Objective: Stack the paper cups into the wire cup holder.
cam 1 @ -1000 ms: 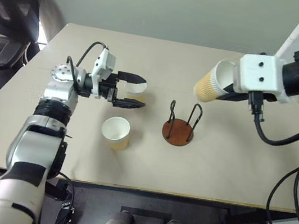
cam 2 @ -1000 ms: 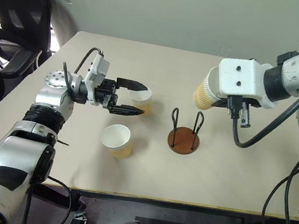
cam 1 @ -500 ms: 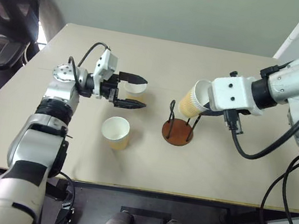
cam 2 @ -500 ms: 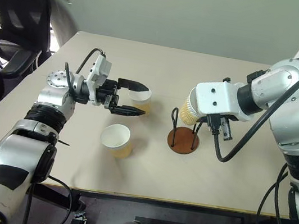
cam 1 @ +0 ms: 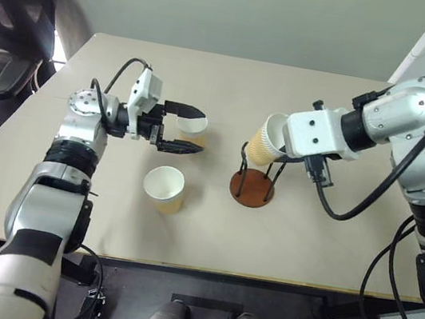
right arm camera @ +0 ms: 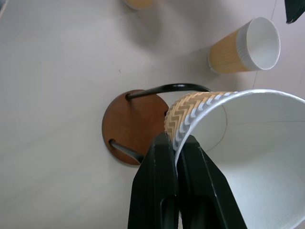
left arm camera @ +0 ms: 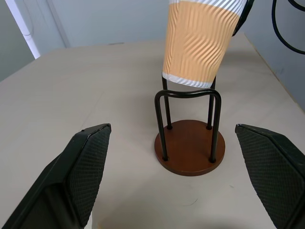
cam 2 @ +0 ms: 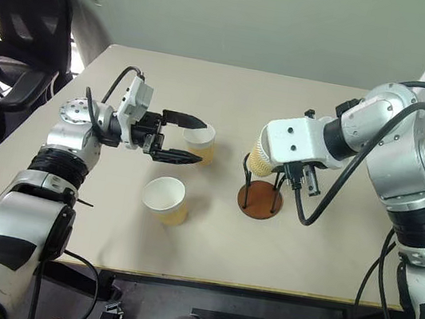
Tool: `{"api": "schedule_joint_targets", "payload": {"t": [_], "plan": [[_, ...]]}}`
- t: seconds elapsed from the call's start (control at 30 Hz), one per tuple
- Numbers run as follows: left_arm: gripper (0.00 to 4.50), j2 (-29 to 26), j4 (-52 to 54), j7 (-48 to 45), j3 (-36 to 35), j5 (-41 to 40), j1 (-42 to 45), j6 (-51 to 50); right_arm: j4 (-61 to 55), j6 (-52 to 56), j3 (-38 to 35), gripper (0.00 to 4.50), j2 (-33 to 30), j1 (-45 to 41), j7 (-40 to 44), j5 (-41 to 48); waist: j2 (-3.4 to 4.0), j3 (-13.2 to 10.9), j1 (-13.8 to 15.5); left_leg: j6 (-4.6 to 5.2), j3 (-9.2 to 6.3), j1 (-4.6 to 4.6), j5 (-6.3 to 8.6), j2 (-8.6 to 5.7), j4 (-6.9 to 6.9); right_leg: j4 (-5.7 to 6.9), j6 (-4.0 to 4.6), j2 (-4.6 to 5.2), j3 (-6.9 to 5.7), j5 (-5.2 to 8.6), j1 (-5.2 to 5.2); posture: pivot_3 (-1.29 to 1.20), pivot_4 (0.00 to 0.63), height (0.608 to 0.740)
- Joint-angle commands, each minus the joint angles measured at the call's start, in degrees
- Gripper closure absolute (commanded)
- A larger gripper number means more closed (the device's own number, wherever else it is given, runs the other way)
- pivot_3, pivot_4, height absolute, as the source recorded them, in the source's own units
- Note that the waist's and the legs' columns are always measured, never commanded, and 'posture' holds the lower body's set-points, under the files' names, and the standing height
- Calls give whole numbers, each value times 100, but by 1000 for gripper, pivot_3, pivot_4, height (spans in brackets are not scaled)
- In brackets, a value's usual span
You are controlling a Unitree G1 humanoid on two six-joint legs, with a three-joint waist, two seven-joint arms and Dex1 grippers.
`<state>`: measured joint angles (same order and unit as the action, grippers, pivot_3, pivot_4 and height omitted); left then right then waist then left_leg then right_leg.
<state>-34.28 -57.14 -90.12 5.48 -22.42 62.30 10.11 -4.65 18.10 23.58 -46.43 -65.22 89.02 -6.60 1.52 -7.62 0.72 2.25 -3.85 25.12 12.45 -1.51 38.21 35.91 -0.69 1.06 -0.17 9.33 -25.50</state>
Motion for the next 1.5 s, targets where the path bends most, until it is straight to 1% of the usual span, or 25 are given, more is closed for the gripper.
{"api": "schedule_joint_targets", "payload": {"t": [0.03,0.3,0.43,0.53,0.67,0.7,0.73,0.93,1.0,1.07,1.2,1.37,1.5], "plan": [[0,-80,189,-238,-39,-101,0,55,-52,-155,-44,4472,-99,-150,63,-61,0,0,-2,0,0,0,0,0,0,0,0,0,0,0,0,0,150,740],[0,-71,143,-238,-50,-59,42,48,-170,-172,-58,4472,-164,-72,246,-19,0,0,-3,-1,0,0,-1,0,0,0,0,0,0,0,0,0,150,740],[0,-50,106,-238,-51,-31,65,50,-252,-101,-43,4472,-79,-22,159,-57,0,0,-5,-2,0,0,-2,0,0,1,0,0,0,0,0,0,150,740],[0,-50,102,-238,-58,-24,67,48,-292,-61,-49,3919,-10,-1,92,-62,0,0,-5,-2,0,0,-1,0,0,1,0,0,0,0,0,0,150,740],[0,-57,112,-238,-61,-30,58,41,-364,31,-60,2665,66,30,9,-69,0,0,-3,-2,0,0,-2,0,0,2,1,0,0,-1,-1,0,150,740],[0,-58,112,-238,-63,-29,57,42,-380,69,-70,2234,88,33,-14,-57,0,0,-3,-2,0,0,-1,0,0,1,1,0,0,-1,0,0,150,740],[0,-59,114,-238,-67,-27,54,46,-396,116,-80,1955,105,34,-33,-44,0,0,-3,-2,0,0,-1,0,0,1,1,0,0,-1,0,0,150,740],[0,-58,4,-238,-141,70,127,-112,-339,481,-290,1955,254,-81,-252,136,0,0,-6,-5,0,0,-3,0,0,2,1,0,0,-1,-1,0,150,740],[0,-31,-143,-124,-233,182,237,-226,-292,816,-487,1955,278,-128,-290,358,0,0,-2,-7,0,0,-5,0,0,2,2,0,0,-1,-1,0,150,740],[0,-23,-235,27,-273,311,312,-312,-331,1382,-763,1955,285,-141,-293,735,0,0,4,-7,0,0,-6,0,0,1,4,0,0,0,-1,0,150,740],[0,-61,-287,116,-303,543,337,-470,-566,2300,-1255,1955,150,25,-332,1456,0,0,7,-25,0,4,-18,-4,0,-3,17,0,2,8,-1,0,150,740],[0,-156,-304,207,-224,942,352,-732,-617,2952,-1664,1955,-144,423,-644,1899,-1,0,5,-36,1,4,-24,-3,-1,-3,17,0,1,10,-1,0,150,740],[0,-229,-255,331,-234,1232,269,-312,-671,3254,-1874,1955,-246,634,-917,2221,0,0,2,-33,2,3,-23,-4,-2,0,11,0,5,6,-5,0,150,740]]}}
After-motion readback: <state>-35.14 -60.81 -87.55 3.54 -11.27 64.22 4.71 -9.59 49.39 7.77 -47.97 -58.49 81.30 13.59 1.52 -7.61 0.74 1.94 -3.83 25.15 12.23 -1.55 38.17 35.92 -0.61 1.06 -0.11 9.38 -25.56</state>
